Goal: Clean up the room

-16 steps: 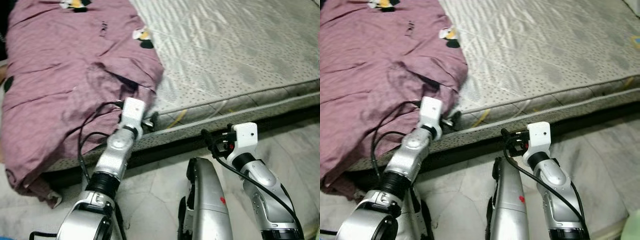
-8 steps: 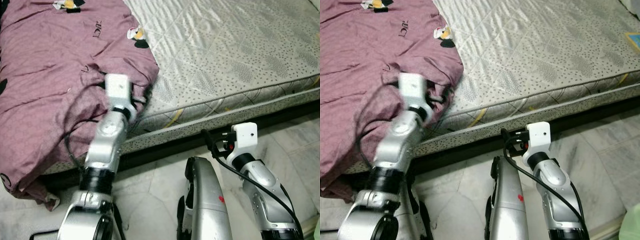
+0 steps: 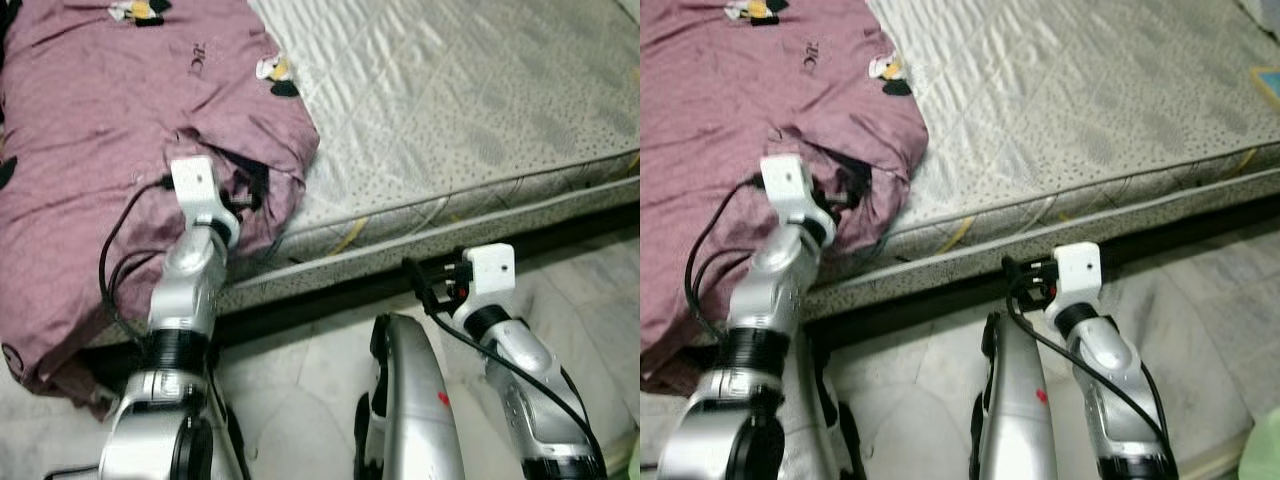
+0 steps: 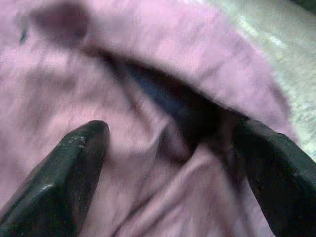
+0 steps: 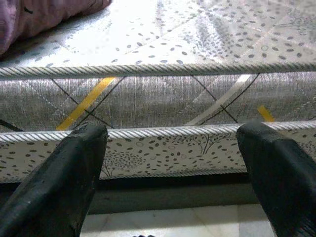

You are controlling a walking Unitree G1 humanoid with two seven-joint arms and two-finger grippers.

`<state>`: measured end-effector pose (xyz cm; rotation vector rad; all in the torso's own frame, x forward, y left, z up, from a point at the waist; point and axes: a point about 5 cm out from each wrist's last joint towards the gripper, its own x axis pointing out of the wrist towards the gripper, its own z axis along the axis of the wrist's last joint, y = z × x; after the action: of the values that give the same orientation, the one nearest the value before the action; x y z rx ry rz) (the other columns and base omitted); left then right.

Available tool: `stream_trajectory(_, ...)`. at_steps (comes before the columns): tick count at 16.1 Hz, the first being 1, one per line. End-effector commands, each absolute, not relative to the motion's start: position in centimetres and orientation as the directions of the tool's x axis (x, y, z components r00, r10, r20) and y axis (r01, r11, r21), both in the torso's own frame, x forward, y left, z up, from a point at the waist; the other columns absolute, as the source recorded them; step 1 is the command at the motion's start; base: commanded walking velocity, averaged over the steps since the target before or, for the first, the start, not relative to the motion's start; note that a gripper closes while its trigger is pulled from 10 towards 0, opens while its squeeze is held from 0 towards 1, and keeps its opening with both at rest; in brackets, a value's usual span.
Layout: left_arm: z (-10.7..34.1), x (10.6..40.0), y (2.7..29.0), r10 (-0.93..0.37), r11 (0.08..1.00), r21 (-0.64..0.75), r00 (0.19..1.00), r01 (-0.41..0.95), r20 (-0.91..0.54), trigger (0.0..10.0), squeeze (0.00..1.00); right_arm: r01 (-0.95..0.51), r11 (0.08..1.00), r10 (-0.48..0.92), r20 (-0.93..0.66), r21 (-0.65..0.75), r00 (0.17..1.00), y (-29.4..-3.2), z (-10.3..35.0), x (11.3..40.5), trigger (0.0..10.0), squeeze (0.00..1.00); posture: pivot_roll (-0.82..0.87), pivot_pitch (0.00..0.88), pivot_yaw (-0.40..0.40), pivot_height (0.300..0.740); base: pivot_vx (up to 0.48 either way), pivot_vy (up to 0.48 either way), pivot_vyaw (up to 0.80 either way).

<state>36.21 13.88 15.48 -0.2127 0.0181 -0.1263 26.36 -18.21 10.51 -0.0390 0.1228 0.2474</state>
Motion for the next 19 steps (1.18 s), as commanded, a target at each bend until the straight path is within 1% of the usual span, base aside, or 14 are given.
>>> stream_trajectory(1,15.6,36.5,13.8,-0.140,0.965,-0.223,0.990,0.137,0.002,10.0,0.00,-0.245,0.969,0.239,-0.126,-0.036,0.963,-18.5,10.6,26.0,10.0,0.00,-0.17,0.186,-0.062,0.495,0.000,0.000,0.00)
stream_trajectory(5,16.4,37.3,12.2,-0.190,0.950,-0.248,0.982,0.190,0.026,10.0,0.00,-0.241,0.970,0.235,-0.126,-0.040,0.964,-18.5,10.5,25.9,10.0,0.00,-0.17,0.189,-0.061,0.495,0.000,0.000,0.00)
stream_trajectory(8,16.2,37.9,11.5,-0.219,0.928,-0.305,0.976,0.211,0.011,10.0,0.00,-0.246,0.968,0.239,-0.129,-0.040,0.962,-18.4,10.5,25.9,10.0,0.00,-0.17,0.191,-0.065,0.495,0.000,0.000,0.00)
stream_trajectory(9,16.3,38.1,11.2,-0.241,0.920,-0.316,0.970,0.233,0.016,2.5,0.00,-0.247,0.968,0.240,-0.130,-0.039,0.962,-18.3,10.5,25.9,10.0,0.00,-0.17,0.190,-0.063,0.495,0.000,0.000,0.00)
stream_trajectory(10,16.3,38.2,10.4,-0.288,0.900,-0.336,0.957,0.276,0.015,0.0,0.00,-0.247,0.968,0.241,-0.131,-0.037,0.962,-18.3,10.4,26.0,10.0,0.00,-0.17,0.190,-0.061,0.495,0.000,0.000,0.00)
stream_trajectory(11,16.2,38.2,9.5,-0.325,0.898,-0.314,0.946,0.309,0.000,0.0,0.00,-0.247,0.968,0.240,-0.131,-0.035,0.962,-18.2,10.4,26.0,10.0,0.00,-0.17,0.189,-0.058,0.495,0.000,0.000,0.00)
stream_trajectory(12,16.2,38.2,9.5,-0.325,0.898,-0.314,0.946,0.309,0.000,0.0,0.00,-0.247,0.968,0.240,-0.131,-0.035,0.962,-18.2,10.4,26.0,10.0,0.00,-0.17,0.189,-0.058,0.495,0.000,0.000,0.00)
stream_trajectory(13,16.3,38.2,8.6,-0.351,0.888,-0.315,0.936,0.334,0.004,4.7,0.00,-0.243,0.969,0.237,-0.131,-0.033,0.963,-18.2,10.3,26.0,10.0,0.00,-0.17,0.189,-0.056,0.495,0.000,0.000,0.00)
stream_trajectory(14,16.3,38.2,8.1,-0.365,0.887,-0.306,0.931,0.347,-0.001,10.0,0.00,-0.242,0.970,0.236,-0.132,-0.032,0.963,-18.2,10.3,26.0,10.0,0.00,-0.17,0.189,-0.054,0.495,0.000,0.000,0.00)
stream_trajectory(15,16.4,38.2,7.9,-0.374,0.881,-0.310,0.928,0.357,0.005,10.0,0.00,-0.241,0.970,0.235,-0.132,-0.031,0.963,-18.2,10.3,26.0,10.0,0.00,-0.17,0.188,-0.053,0.495,0.000,0.000,0.00)
stream_trajectory(16,16.5,38.2,7.7,-0.368,0.875,-0.332,0.930,0.352,0.017,5.8,0.00,-0.240,0.970,0.235,-0.132,-0.029,0.963,-18.1,10.3,26.0,10.0,0.00,-0.17,0.185,-0.052,0.495,0.000,0.000,0.00)
stream_trajectory(17,16.5,38.3,7.8,-0.362,0.875,-0.337,0.932,0.348,0.020,0.0,0.00,-0.240,0.970,0.235,-0.132,-0.028,0.963,-18.1,10.2,26.0,10.0,0.00,-0.17,0.184,-0.051,0.495,0.000,0.000,0.00)
stream_trajectory(18,16.5,38.4,7.9,-0.361,0.876,-0.335,0.932,0.347,0.023,0.0,0.00,-0.240,0.970,0.235,-0.132,-0.028,0.963,-18.1,10.2,26.1,10.0,0.00,-0.17,0.183,-0.051,0.495,0.000,0.000,0.00)
stream_trajectory(19,16.6,38.6,8.3,-0.332,0.883,-0.341,0.943,0.322,0.031,0.0,0.00,-0.239,0.971,0.233,-0.132,-0.027,0.963,-18.1,10.2,26.1,10.0,0.00,-0.17,0.182,-0.050,0.495,0.000,0.000,0.00)
